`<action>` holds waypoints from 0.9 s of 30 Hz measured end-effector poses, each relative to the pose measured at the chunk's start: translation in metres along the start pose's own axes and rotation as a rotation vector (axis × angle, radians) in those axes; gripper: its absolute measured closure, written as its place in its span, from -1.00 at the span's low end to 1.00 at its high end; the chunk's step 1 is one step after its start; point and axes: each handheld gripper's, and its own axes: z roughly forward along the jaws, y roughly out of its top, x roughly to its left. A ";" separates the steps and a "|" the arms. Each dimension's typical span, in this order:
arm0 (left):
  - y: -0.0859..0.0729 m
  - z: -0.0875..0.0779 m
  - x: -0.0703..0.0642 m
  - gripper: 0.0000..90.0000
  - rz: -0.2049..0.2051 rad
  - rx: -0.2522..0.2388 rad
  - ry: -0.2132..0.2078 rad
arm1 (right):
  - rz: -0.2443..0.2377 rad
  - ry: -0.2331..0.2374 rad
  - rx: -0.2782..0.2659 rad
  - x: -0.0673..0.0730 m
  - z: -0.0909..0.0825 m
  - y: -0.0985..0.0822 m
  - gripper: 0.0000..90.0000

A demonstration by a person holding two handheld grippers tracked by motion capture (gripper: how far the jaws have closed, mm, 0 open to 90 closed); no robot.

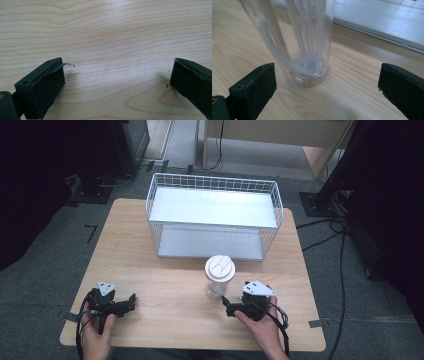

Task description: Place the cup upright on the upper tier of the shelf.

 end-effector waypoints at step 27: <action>0.000 0.000 0.000 -1.00 0.000 0.000 0.000 | 0.039 0.027 -0.232 0.032 0.018 0.028 -0.96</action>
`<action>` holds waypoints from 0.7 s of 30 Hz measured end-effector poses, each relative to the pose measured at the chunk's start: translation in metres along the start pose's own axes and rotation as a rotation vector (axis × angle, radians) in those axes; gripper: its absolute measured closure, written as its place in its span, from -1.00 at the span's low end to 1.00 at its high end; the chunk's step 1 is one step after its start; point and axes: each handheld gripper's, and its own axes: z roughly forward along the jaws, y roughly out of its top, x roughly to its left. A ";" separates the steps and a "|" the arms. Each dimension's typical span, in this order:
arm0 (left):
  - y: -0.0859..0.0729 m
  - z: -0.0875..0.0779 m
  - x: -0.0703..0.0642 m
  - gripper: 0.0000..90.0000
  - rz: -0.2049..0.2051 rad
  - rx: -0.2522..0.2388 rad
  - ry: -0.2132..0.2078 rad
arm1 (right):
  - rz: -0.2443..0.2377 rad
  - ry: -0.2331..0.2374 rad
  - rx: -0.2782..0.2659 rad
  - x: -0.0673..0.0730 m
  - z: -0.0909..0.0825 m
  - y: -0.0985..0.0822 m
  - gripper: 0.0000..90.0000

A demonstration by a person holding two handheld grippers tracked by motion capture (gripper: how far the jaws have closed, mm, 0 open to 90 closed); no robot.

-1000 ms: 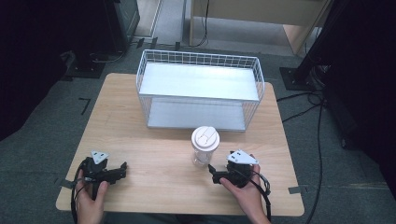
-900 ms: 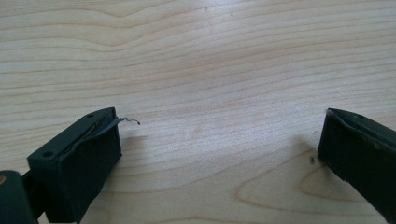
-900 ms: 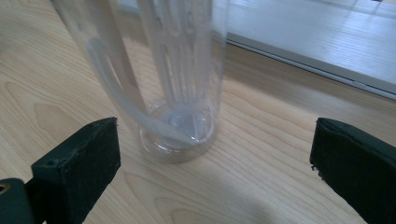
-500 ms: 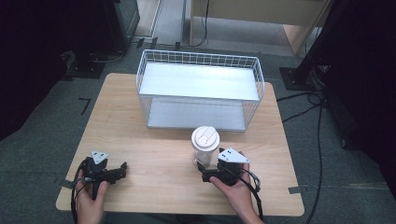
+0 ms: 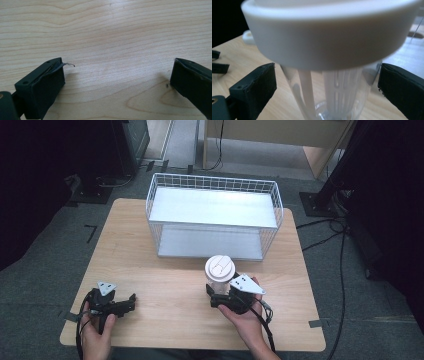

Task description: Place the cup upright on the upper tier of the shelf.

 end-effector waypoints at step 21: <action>0.000 0.000 0.000 -1.00 0.000 0.000 0.000 | -0.036 -0.074 -0.186 0.012 0.015 0.006 -0.69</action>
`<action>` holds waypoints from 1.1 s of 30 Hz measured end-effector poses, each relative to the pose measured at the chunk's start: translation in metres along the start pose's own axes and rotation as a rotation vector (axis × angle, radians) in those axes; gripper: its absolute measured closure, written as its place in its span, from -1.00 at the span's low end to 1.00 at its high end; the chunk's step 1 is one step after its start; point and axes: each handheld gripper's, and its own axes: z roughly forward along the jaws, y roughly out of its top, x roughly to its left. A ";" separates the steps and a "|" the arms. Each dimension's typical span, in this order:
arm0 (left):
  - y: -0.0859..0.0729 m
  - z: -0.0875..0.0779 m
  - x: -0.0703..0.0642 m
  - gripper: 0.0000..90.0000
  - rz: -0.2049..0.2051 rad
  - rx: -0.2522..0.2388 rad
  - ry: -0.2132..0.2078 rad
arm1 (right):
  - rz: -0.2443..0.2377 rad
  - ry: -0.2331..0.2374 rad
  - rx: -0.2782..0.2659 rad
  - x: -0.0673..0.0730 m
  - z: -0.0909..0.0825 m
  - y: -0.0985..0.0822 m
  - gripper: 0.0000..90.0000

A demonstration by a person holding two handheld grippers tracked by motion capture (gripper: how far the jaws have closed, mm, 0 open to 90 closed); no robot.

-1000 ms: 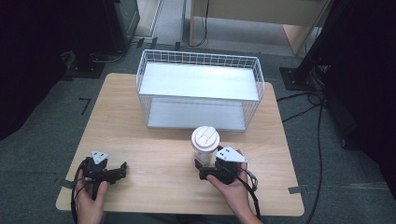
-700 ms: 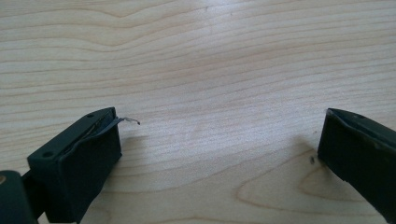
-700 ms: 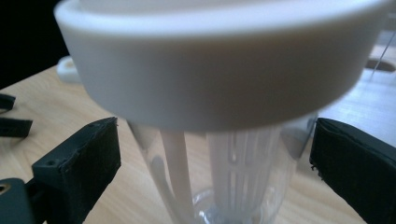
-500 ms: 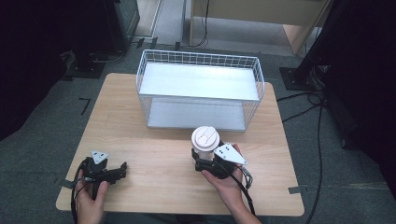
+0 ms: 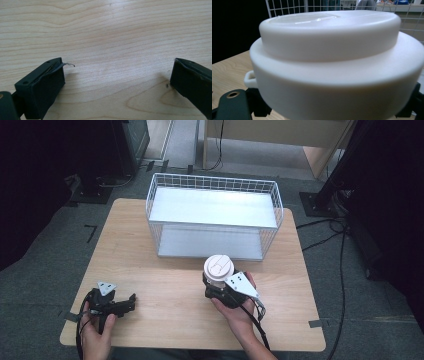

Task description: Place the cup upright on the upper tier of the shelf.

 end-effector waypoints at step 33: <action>0.000 0.000 0.000 -1.00 0.001 -0.001 0.001 | -0.056 -0.013 -0.113 0.011 -0.013 0.044 -0.65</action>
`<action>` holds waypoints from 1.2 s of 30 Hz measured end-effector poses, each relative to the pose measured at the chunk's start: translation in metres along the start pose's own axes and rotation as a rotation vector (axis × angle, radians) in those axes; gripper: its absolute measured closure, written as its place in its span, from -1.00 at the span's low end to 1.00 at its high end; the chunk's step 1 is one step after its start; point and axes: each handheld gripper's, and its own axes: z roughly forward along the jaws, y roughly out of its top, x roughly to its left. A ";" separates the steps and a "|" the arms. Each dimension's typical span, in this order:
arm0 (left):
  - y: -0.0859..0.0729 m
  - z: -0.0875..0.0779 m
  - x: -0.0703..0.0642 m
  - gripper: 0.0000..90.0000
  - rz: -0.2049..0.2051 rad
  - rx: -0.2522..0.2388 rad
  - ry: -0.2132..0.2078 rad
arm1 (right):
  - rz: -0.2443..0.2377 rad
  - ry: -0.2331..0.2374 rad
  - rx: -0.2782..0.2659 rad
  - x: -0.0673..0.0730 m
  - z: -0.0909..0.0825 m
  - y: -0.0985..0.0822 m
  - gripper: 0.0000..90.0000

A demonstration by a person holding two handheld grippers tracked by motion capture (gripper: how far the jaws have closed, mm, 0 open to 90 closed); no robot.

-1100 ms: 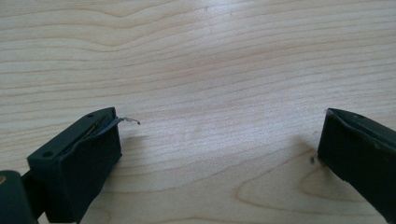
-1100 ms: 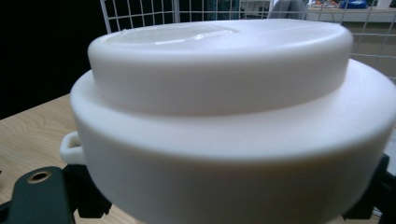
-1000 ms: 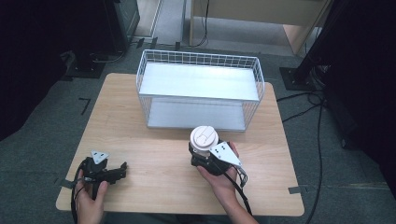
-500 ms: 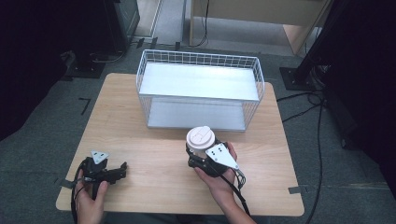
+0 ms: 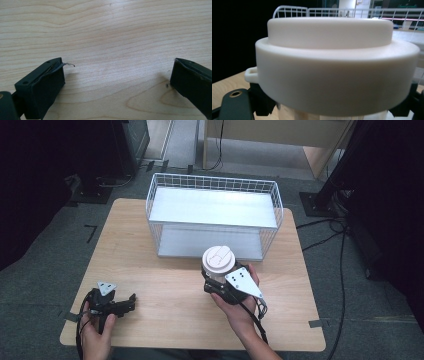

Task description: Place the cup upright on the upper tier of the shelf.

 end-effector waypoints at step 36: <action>0.000 0.000 0.000 -1.00 0.000 0.000 0.000 | 0.006 -0.117 -0.181 -0.043 0.027 0.124 -0.65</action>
